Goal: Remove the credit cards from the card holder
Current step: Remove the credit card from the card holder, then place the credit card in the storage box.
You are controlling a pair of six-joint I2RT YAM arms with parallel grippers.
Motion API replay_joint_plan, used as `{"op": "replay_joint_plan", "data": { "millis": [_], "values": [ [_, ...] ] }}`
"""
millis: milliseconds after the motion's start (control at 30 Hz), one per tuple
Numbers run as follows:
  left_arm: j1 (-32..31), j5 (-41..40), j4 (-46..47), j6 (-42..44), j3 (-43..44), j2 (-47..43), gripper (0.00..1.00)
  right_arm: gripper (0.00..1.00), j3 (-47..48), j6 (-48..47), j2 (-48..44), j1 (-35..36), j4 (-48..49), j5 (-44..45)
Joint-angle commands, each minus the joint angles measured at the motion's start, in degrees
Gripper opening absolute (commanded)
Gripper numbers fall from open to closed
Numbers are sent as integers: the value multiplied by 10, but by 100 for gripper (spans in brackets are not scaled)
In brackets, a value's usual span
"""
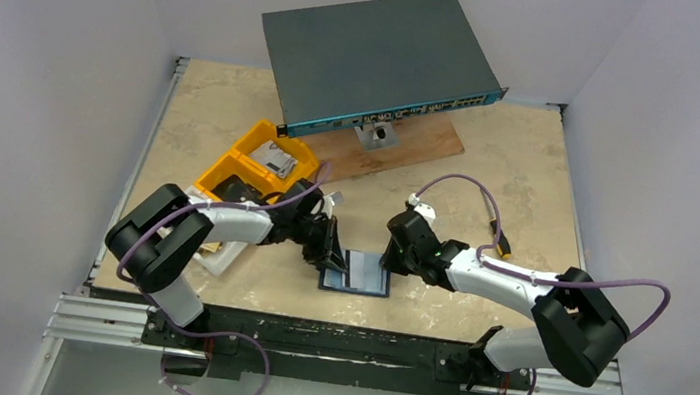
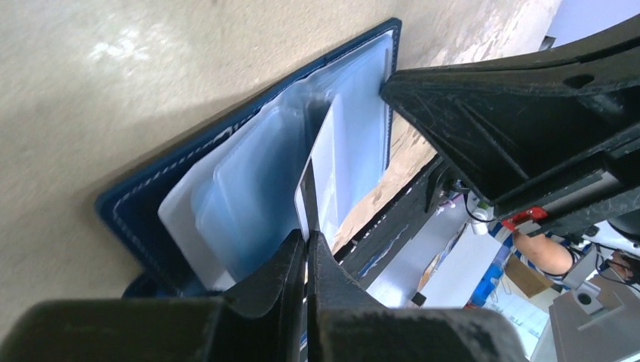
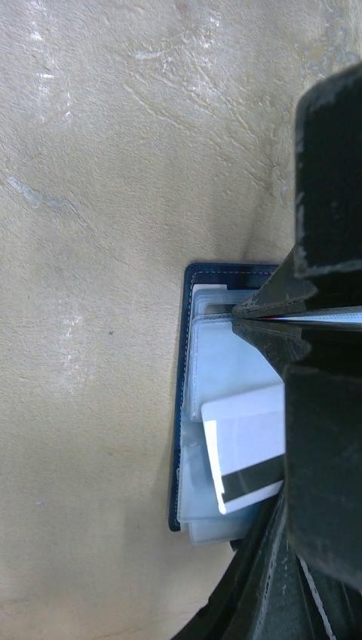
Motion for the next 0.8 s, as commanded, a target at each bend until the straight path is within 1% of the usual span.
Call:
{"op": "replay_joint_plan", "data": {
  "millis": [0,333,567,600,700,733,767],
  "values": [
    [13,-26,-61,41,-16,-41,0,0,-14,-8,9,0,-36,17],
    [25,-67,-157,83,-9,-132,0,0,-5,-11,-4,0,-42,19],
    [27,-75,-191,92,-5,-183,0,1,15,-16,-21,0,-48,18],
    [28,-75,-194,92,-5,-190,0,2,23,-17,-26,0,-50,18],
    [28,-80,-204,93,-5,-210,0,12,41,-22,-41,1,-59,29],
    [30,-80,-207,93,-4,-219,0,17,46,-25,-47,0,-60,32],
    [30,-81,-211,93,-4,-224,0,24,52,-28,-51,0,-60,33]
  ]
}}
